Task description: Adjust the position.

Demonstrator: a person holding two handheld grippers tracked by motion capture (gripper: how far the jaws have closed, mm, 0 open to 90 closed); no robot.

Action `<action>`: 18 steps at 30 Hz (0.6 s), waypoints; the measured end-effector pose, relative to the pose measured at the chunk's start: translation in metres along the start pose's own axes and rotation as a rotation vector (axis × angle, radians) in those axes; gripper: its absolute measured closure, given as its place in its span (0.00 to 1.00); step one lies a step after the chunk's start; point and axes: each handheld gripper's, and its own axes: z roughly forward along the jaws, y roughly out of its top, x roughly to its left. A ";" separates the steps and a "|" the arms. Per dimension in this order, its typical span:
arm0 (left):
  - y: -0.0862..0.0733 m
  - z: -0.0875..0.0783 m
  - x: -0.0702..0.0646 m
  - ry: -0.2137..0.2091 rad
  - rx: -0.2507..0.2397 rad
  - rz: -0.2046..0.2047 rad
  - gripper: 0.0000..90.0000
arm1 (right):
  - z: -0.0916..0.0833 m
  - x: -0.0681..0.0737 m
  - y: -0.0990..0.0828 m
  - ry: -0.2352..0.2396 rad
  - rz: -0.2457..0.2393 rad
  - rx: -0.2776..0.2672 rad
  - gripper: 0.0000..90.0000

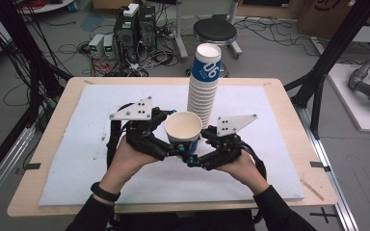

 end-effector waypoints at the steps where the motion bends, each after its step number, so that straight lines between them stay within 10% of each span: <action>1: 0.000 0.000 0.000 -0.002 -0.004 0.000 0.19 | 0.000 0.000 0.000 0.000 -0.004 -0.002 0.34; 18: 0.000 0.000 0.000 -0.004 -0.009 -0.008 0.19 | 0.000 0.000 0.000 0.006 -0.002 0.001 0.34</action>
